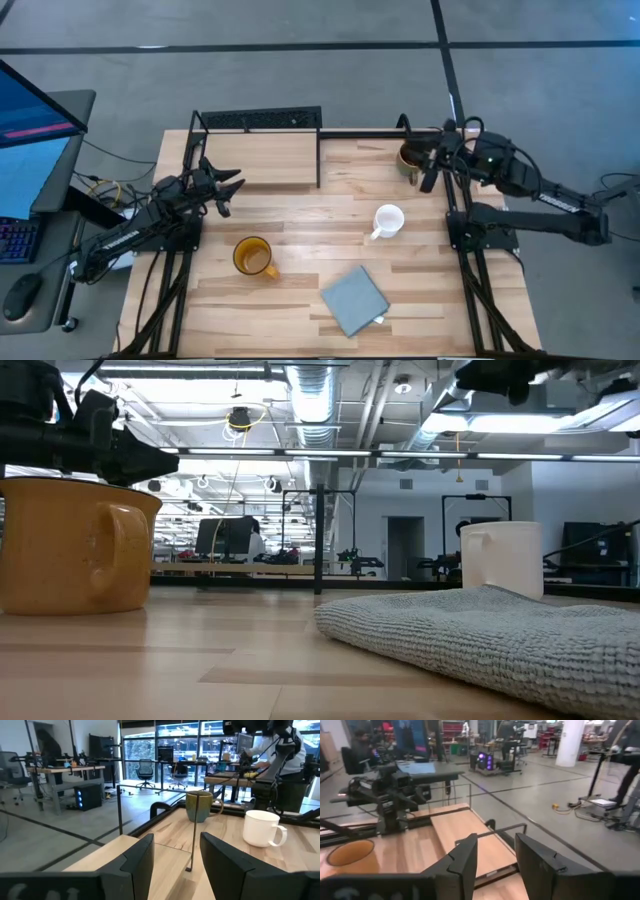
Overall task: Stack small to large cups/mugs on shelf
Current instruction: Put the green mug on the shelf
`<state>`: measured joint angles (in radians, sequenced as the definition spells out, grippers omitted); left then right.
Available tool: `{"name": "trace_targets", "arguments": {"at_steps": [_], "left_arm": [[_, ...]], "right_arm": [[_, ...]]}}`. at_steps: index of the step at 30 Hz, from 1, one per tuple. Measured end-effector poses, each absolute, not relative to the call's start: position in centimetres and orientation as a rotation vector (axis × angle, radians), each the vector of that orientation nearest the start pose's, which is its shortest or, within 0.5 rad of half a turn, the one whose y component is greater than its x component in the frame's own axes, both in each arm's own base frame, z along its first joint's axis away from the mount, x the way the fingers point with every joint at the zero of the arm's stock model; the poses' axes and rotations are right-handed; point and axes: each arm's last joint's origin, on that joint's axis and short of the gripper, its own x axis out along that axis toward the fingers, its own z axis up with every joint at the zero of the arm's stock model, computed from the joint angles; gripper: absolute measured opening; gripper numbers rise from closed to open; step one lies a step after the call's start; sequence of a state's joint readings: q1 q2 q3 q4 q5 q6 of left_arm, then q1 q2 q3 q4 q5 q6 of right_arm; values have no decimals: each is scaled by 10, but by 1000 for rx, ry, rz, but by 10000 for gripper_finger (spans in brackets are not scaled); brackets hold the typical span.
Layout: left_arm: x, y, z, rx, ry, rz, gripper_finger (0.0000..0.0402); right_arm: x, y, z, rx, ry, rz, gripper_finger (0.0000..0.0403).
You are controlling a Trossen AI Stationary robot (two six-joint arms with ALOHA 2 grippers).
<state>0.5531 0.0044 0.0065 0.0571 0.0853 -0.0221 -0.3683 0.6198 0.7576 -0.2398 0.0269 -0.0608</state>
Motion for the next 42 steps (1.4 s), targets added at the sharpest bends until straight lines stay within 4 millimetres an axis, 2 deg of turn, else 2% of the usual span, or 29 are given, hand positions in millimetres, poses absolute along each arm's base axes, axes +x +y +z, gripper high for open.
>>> {"name": "trace_targets", "arguments": {"at_steps": [6, 13, 20, 28, 35, 42], "left_arm": [[84, 49, 171, -29, -67, 466, 151], [84, 49, 171, -33, -68, 466, 151], [84, 49, 171, -34, -67, 466, 151], [84, 49, 170, -36, -61, 466, 151], [84, 49, 170, -36, -61, 466, 151], [84, 49, 170, -36, -59, 472, 151]], "right_arm": [[132, -47, 354, -46, 102, -357, 154], [144, -49, 356, -34, 133, -345, 154], [155, -55, 345, -27, 229, -407, 154], [157, -60, 331, -40, 370, -562, 154], [159, -64, 320, -35, 483, -583, 154], [157, -76, 305, 66, 607, -670, 154]]}}
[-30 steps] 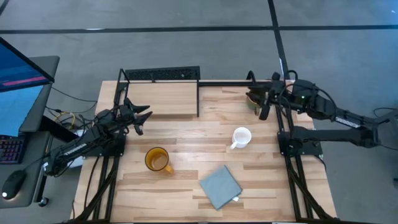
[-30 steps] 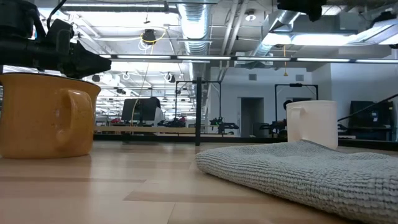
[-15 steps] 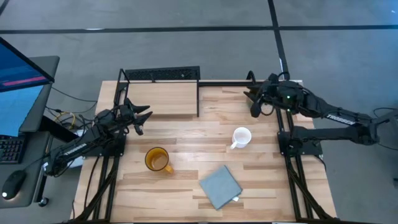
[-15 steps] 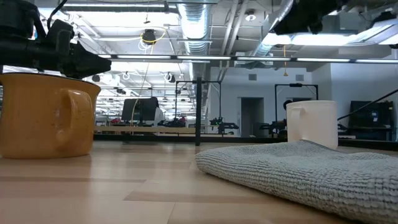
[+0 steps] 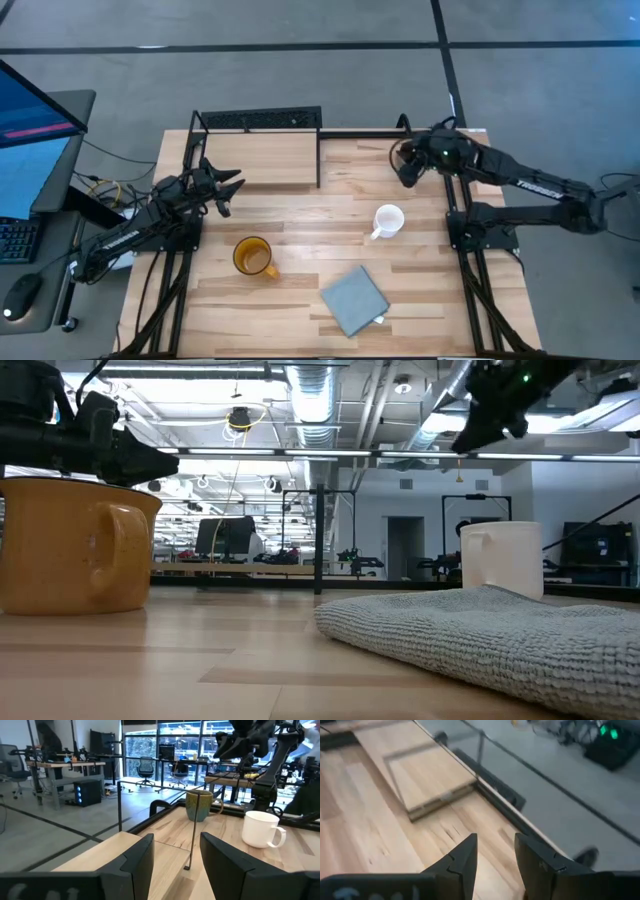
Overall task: Stack small to large cups/mugs on shelf
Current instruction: Put the green mug on the shelf
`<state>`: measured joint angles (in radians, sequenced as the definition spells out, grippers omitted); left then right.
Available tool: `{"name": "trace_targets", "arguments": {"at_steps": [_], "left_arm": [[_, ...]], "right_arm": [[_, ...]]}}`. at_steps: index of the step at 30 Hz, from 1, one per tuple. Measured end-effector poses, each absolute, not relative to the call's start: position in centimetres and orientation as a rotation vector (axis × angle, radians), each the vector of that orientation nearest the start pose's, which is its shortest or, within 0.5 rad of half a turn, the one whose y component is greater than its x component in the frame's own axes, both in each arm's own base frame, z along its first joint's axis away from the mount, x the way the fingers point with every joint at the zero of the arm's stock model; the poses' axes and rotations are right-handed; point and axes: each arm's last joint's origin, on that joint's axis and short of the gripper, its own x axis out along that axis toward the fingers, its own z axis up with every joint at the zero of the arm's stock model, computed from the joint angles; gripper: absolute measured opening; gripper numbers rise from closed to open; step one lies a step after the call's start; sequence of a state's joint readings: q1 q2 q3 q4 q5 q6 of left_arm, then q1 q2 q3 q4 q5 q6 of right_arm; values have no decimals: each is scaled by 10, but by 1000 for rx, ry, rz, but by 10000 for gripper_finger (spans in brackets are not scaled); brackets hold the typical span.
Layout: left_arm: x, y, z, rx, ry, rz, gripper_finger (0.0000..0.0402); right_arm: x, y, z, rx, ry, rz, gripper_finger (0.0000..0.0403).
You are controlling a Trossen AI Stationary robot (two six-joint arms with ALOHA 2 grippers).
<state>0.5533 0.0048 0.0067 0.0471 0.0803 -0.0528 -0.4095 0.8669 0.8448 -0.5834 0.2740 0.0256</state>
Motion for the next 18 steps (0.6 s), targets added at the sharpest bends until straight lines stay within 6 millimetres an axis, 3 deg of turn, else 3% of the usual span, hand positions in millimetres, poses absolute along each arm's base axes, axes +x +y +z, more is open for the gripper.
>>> {"name": "trace_targets", "arguments": {"at_steps": [11, 18], "left_arm": [[84, 50, 170, -23, -53, 494, 151], [84, 50, 170, -24, -53, 494, 151]], "right_arm": [[153, -100, 286, 138, 774, -786, 154], [155, -117, 271, 298, 827, -888, 154]]}}
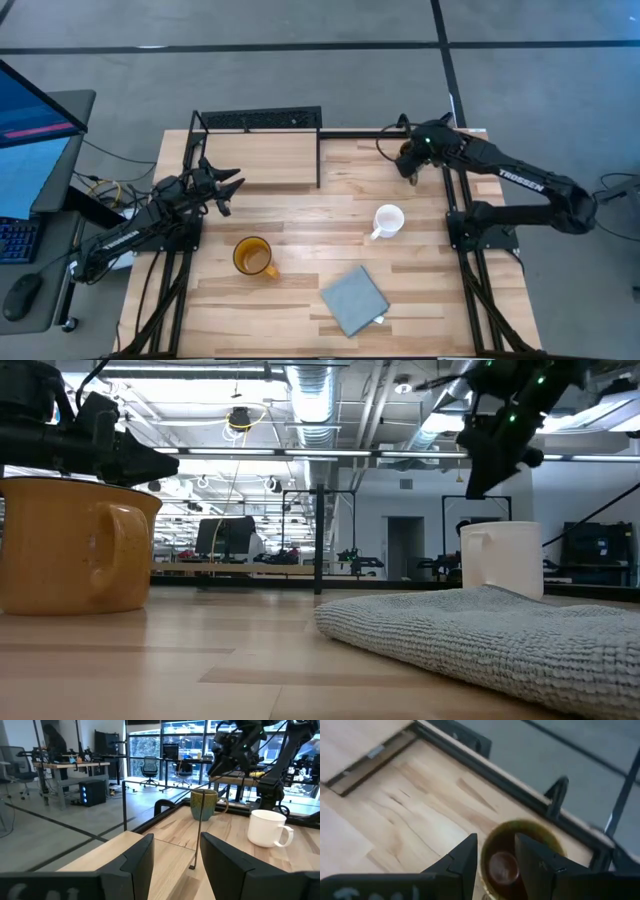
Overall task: Stack small to large cups/mugs on shelf
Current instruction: Put the green mug on the shelf
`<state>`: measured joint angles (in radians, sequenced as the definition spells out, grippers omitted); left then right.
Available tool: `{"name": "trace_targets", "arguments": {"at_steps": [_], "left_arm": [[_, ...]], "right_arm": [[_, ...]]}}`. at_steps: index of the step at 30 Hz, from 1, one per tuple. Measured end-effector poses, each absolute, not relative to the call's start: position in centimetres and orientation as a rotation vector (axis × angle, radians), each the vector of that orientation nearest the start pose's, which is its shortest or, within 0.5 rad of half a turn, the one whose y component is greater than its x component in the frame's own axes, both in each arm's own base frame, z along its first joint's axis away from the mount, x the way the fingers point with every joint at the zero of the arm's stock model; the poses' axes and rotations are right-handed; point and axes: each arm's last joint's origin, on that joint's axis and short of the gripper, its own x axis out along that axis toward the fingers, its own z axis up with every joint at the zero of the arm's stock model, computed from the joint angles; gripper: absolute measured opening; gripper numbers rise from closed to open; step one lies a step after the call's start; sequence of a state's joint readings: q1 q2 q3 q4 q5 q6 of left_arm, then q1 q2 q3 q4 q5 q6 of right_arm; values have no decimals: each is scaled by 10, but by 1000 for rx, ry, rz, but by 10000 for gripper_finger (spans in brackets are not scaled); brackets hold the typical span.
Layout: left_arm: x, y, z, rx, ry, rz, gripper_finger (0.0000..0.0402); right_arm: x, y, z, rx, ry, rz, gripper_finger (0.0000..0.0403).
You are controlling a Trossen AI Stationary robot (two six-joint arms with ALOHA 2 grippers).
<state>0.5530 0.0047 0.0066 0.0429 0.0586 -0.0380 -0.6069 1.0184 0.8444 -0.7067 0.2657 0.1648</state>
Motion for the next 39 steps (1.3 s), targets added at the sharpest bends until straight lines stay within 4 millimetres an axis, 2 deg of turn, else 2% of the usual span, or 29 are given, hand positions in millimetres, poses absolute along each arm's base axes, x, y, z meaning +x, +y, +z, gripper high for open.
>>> {"name": "trace_targets", "arguments": {"at_steps": [5, 16, 25, 39], "left_arm": [[84, 50, 169, -30, -54, 493, 151], [84, 50, 170, -32, -55, 493, 151], [84, 50, 169, -35, -52, 509, 151], [84, 50, 169, -36, -51, 514, 151]], "right_arm": [[156, -126, 256, 396, 920, -946, 154], [172, -135, 232, 406, 1051, -923, 154], [181, -132, 232, 380, 1022, -893, 154], [181, -131, 232, 379, 1023, -890, 154]]}}
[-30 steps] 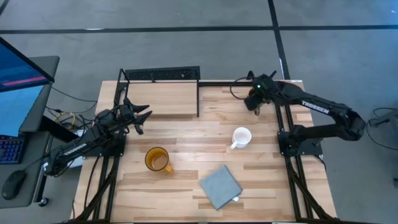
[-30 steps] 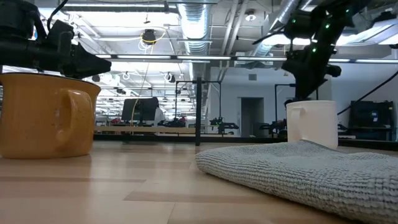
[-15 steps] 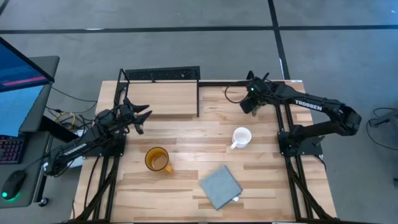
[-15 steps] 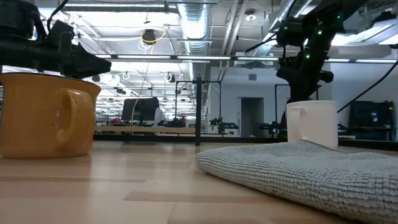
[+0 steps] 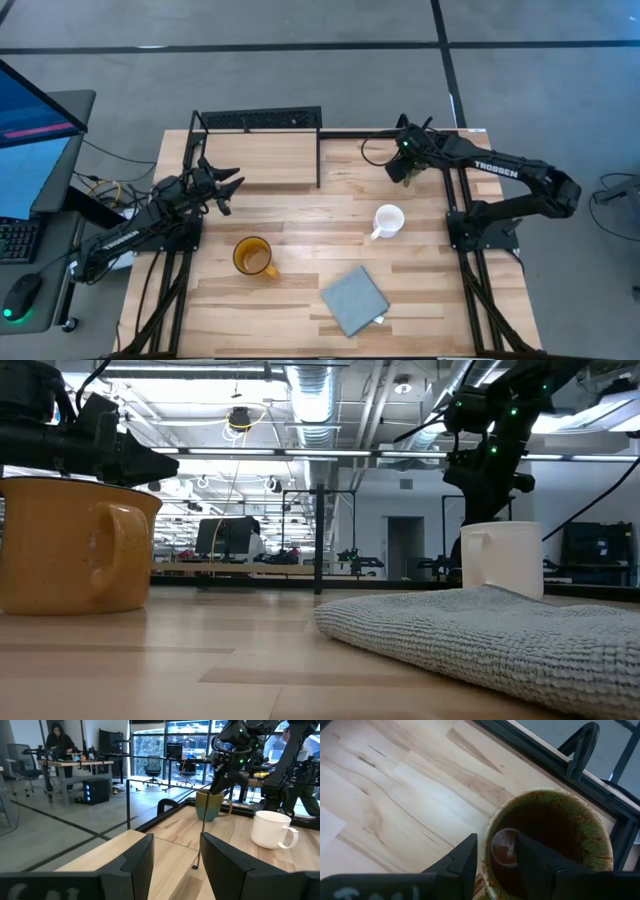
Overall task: Stack small to large cups/mugs on shelf
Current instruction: Put the green mug on the shelf
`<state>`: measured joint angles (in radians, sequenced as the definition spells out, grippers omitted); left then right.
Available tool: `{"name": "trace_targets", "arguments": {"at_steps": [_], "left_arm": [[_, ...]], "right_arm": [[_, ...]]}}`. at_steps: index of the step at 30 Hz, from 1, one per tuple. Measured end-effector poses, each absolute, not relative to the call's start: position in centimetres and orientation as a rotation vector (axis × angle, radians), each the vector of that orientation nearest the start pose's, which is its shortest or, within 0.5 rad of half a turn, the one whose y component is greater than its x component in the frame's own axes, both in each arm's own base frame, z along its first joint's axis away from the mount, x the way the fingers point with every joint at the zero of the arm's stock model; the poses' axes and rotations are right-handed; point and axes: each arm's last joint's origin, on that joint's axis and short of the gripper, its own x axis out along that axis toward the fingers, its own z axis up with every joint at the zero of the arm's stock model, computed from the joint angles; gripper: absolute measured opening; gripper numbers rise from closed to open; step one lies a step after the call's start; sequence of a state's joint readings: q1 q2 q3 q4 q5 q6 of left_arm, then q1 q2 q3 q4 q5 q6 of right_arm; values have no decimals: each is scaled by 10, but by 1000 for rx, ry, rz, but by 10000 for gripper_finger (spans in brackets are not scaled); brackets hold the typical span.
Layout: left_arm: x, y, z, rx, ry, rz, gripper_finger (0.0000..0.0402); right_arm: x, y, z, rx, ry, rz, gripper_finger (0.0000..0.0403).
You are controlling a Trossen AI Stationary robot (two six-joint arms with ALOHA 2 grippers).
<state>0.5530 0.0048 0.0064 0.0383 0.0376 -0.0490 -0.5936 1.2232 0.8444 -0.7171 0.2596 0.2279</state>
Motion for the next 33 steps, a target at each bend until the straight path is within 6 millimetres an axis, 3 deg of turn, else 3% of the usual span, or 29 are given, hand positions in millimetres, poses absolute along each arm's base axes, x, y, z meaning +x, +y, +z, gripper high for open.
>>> {"name": "trace_targets", "arguments": {"at_steps": [33], "left_arm": [[84, 50, 169, -36, -51, 515, 151]], "right_arm": [[184, -123, 228, 398, 1076, -813, 154]]}}
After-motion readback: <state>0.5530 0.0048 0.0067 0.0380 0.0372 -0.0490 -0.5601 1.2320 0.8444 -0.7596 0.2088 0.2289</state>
